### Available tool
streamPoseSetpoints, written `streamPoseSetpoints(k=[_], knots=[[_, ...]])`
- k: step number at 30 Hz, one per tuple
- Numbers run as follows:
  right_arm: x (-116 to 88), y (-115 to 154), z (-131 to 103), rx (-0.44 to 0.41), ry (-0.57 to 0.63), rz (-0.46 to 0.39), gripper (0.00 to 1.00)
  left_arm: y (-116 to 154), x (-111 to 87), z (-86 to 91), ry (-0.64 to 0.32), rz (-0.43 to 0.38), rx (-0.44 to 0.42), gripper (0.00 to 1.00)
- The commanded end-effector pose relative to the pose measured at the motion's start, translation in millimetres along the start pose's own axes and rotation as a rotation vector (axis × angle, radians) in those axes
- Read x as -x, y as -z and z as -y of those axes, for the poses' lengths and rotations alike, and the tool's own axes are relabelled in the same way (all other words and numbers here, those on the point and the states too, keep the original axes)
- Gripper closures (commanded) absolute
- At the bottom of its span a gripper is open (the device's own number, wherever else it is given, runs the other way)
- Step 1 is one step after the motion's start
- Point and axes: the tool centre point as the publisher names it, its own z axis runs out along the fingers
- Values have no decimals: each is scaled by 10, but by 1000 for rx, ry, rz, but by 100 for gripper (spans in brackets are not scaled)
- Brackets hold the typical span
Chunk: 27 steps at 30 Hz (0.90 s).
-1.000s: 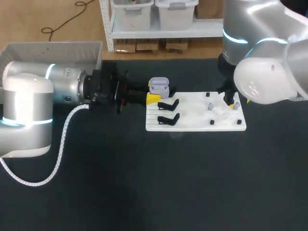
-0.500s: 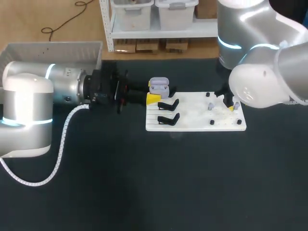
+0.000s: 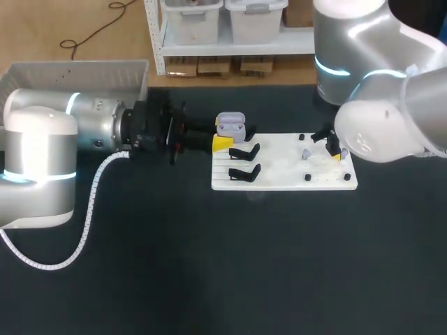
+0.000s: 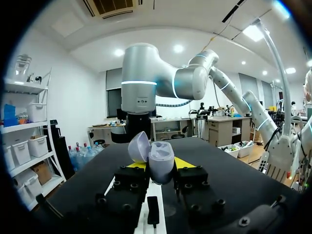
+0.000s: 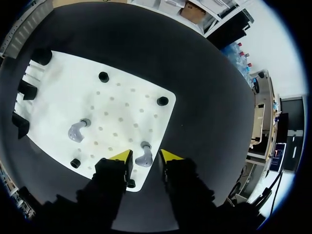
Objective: Pick up each earbud case from the left stands, insert the matching earbuds, close the lid, and place the case in the box.
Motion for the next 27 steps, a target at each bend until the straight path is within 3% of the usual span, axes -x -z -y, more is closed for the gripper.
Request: streamPoseSetpoints(k=[1, 6, 8, 9, 17, 21, 27], knots=[[-29, -1, -3, -4, -1, 9, 67, 1, -10, 2, -3, 3, 2, 100], [-24, -2, -14, -5, 2, 7, 83, 1, -10, 2, -3, 3, 2, 100], [-20, -2, -17, -7, 4, 7, 97, 1, -10, 2, -3, 3, 2, 100], [-19, -1, -18, -9, 4, 7, 100, 1, -10, 2, -3, 3, 2, 100], [-60, 161, -51, -26, 0, 25, 100, 1, -10, 2, -3, 3, 2, 100], [-129, 427, -96, -28, -18, 38, 100, 1, -10, 2, -3, 3, 2, 100], [-260, 922, -241, -10, -92, -12, 100, 1, -10, 2, -3, 3, 2, 100]])
